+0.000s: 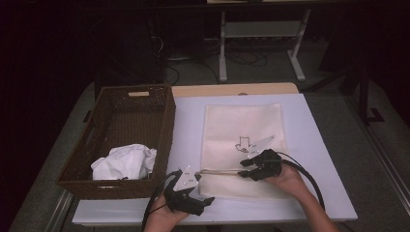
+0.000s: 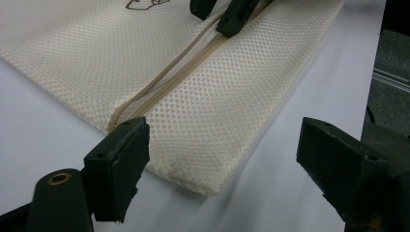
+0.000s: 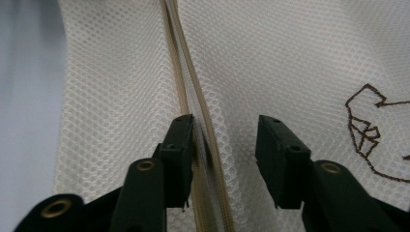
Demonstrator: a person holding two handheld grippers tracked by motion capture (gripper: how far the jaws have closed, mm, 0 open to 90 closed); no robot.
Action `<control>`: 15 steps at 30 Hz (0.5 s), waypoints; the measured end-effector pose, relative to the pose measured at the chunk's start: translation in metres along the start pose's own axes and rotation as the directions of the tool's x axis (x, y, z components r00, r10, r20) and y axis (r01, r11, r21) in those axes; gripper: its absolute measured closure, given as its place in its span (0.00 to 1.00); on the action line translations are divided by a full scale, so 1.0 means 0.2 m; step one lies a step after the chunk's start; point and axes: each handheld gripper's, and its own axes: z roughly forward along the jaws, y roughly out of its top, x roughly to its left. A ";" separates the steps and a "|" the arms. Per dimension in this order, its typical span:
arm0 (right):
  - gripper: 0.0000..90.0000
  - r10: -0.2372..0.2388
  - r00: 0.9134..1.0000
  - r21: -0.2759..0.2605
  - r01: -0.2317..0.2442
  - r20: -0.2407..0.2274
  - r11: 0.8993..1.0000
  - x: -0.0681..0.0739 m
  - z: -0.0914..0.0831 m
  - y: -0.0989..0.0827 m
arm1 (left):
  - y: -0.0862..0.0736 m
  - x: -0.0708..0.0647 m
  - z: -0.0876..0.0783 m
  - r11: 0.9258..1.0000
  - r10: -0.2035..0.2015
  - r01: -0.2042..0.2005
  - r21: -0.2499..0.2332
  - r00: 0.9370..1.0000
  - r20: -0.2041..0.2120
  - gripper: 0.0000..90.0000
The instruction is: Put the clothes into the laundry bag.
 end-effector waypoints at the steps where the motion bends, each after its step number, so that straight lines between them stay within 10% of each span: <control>1: 0.69 -0.001 1.000 0.002 0.001 -0.001 1.000 0.00 0.01 0.00 | 0.00 0.00 0.01 1.000 0.001 -0.001 0.005 1.000 0.004 0.20; 15: 0.91 0.003 0.999 -0.021 -0.003 -0.039 1.000 -0.03 -0.02 -0.01 | 0.03 -0.01 0.02 1.000 0.000 0.000 0.008 1.000 0.021 0.22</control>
